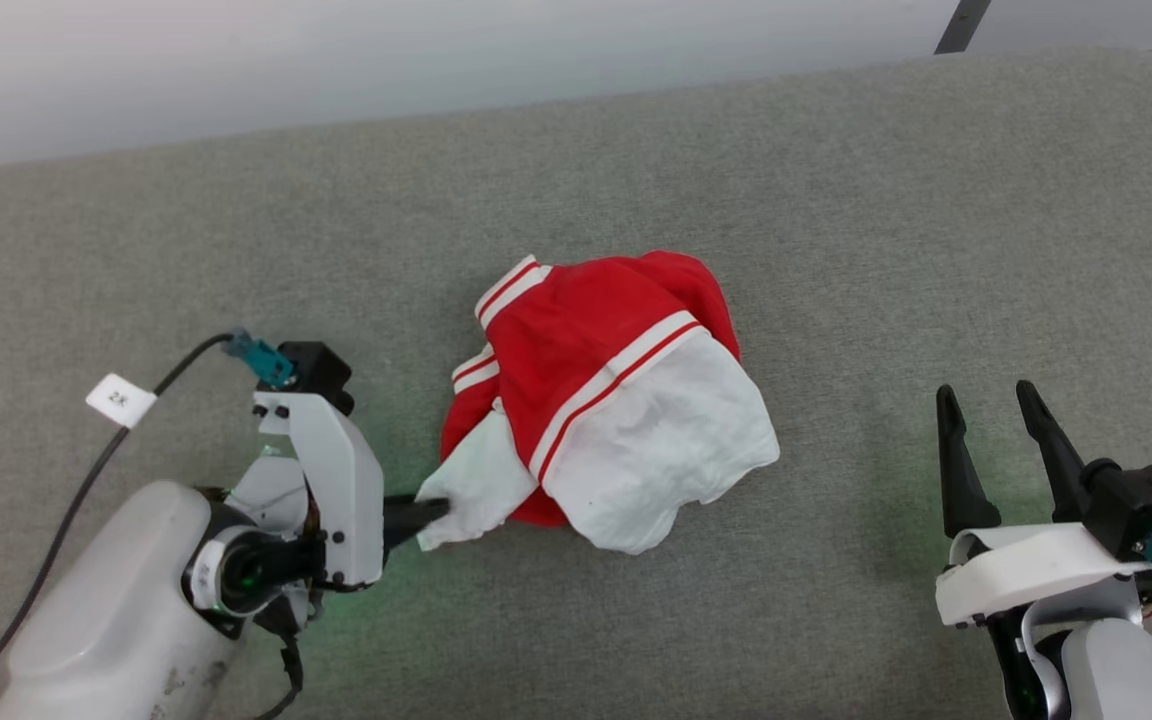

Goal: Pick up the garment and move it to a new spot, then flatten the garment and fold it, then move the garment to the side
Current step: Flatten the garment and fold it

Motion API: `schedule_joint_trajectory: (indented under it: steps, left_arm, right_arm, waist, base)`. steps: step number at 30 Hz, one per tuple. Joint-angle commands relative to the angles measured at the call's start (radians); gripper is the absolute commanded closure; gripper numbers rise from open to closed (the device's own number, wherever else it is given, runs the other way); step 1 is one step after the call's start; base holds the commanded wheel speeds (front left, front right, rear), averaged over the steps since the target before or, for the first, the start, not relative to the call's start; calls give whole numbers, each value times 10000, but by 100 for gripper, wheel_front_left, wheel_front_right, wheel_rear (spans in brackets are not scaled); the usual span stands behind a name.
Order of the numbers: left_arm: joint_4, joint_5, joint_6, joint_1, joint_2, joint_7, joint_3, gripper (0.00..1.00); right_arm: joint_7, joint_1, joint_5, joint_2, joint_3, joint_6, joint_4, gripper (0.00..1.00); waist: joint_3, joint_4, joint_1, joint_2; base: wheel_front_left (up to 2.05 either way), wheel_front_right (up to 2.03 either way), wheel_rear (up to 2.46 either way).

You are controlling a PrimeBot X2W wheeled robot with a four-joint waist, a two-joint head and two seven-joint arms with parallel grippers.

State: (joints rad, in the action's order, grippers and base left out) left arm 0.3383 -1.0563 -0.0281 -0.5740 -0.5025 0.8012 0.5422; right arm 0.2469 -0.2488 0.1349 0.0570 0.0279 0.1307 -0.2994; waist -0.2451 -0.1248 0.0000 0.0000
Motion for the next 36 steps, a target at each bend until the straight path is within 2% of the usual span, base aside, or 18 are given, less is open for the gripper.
schedule_joint_trajectory:
  steps: [1,8,13,20,22,28,32,36]
  left_arm:
    - [189,44,-77,24,47,-10,100,100]
    - [-129,33,107,-215,-343,-306,-359,100]
    - [-839,70,335,-42,-997,-631,-884,100]
    - [-1917,85,931,403,-2086,-705,-1575,100]
    - [-2053,147,1023,495,-2244,-721,-1654,100]
    - [-2564,255,1639,1475,-3067,-869,-2103,100]
    - [-2481,166,1771,2294,-3115,-1100,-2151,100]
    - [-2020,133,1675,2888,-2792,-1343,-1902,100]
  right_arm:
    - [57,-84,-80,-26,8,1,-43,0]
    - [82,95,-113,-27,132,1,-133,0]
    - [47,223,-136,13,198,1,-168,0]
    - [-58,427,-118,60,193,1,-149,0]
    - [-55,477,-109,64,195,1,-148,0]
    - [-149,596,-61,75,125,1,-125,0]
    - [-169,722,-36,98,96,1,-110,0]
    - [-242,779,5,116,-12,1,-133,0]
  waist:
    - [37,60,0,0]
    - [362,308,0,0]
    - [679,573,0,0]
    - [1032,928,0,0]
    - [1074,974,0,0]
    - [1288,1040,0,0]
    - [1410,1041,0,0]
    - [1523,1009,0,0]
  base:
    - [0,0,0]
    - [0,0,0]
    - [0,0,0]
    - [0,0,0]
    - [0,0,0]
    - [0,0,0]
    - [0,0,0]
    - [0,0,0]
